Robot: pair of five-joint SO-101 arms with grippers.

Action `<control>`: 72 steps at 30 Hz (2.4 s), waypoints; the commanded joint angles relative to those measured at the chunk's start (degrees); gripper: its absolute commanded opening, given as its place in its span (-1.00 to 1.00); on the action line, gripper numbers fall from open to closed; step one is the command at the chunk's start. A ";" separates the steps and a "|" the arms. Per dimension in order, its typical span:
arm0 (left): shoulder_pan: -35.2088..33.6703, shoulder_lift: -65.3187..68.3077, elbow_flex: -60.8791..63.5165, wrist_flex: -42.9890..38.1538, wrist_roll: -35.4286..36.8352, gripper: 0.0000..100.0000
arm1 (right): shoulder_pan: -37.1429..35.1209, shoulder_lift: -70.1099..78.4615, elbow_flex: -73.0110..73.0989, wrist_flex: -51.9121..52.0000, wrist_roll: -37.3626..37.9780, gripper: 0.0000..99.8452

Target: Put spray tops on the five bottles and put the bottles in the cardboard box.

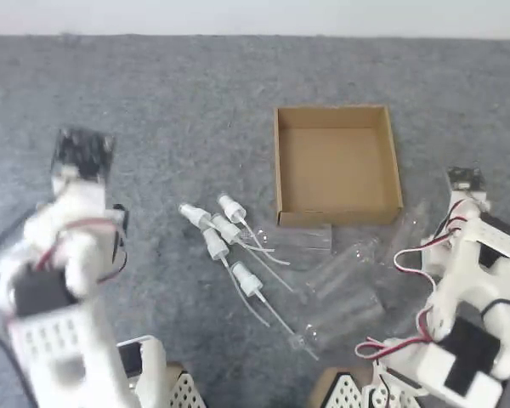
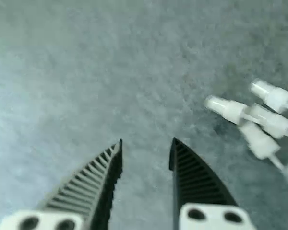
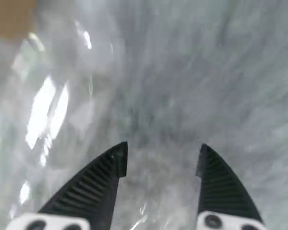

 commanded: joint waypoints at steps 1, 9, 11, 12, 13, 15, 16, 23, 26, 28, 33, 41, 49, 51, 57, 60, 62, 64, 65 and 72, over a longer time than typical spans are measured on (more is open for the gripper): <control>4.40 6.51 -2.86 0.35 2.29 -0.71 | 0.92 -0.22 -1.23 -0.75 0.70 -0.67; 7.12 6.33 -1.45 -1.76 4.48 -0.71 | 4.35 -2.86 -8.44 6.11 -5.36 -0.52; 7.12 5.71 0.13 -3.25 4.31 -0.71 | 4.09 -5.23 -12.57 11.56 -7.74 -0.53; 7.12 5.45 1.19 -4.13 4.22 -0.71 | 4.09 -6.64 -14.42 14.11 -9.58 -0.53; 7.12 5.19 2.24 -5.10 4.22 -0.71 | 4.18 -8.04 -16.00 16.31 -11.96 -0.53; 7.12 4.57 4.35 -6.68 4.22 -0.71 | 4.35 -10.86 -17.14 19.82 -17.85 -0.53; 7.12 4.31 5.23 -7.30 4.22 -0.71 | 4.35 -11.91 -16.62 20.97 -21.01 -0.53; 7.12 2.81 8.40 -8.79 4.13 -0.71 | 4.09 -14.46 -4.92 19.56 -35.87 -0.53; 7.21 2.55 8.57 -9.14 4.04 -0.71 | 4.00 -14.55 -0.79 19.30 -37.01 -0.53; 7.21 2.46 8.57 -9.14 4.13 -0.71 | 2.95 -14.64 2.11 17.19 -37.01 -0.53; 7.21 2.46 8.66 -8.79 4.22 -0.71 | 0.22 -14.64 8.44 10.33 -37.01 -0.53; 6.86 2.46 8.66 -8.70 4.13 -0.71 | 0.48 -14.64 10.64 4.26 -22.07 -0.84; 6.95 2.46 8.66 -8.97 4.13 -0.72 | 8.22 -14.73 7.03 0.13 18.73 -0.95; 7.21 2.90 8.66 -9.14 4.13 -0.71 | 11.91 -14.73 3.87 0.04 20.84 -0.99; 11.34 5.01 8.22 -10.81 6.77 -0.71 | 18.07 -14.02 -2.55 -0.04 37.10 -0.99; 14.95 10.81 7.16 -12.84 10.37 -0.71 | 18.68 -13.93 -2.90 -2.24 37.71 -0.99; 16.70 16.18 5.76 -14.86 14.77 -0.71 | 18.68 -13.32 -2.81 -2.95 36.84 -0.99; 18.20 20.92 4.00 -16.09 18.99 -0.71 | 18.68 -11.38 -3.34 -3.38 34.55 -0.99; 18.99 23.12 3.03 -16.53 20.84 -0.71 | 18.59 -10.15 -3.60 -4.18 33.93 -0.99; 20.31 34.81 -0.40 -23.38 33.76 -0.71 | 18.68 -1.98 -6.15 -6.46 31.47 -0.99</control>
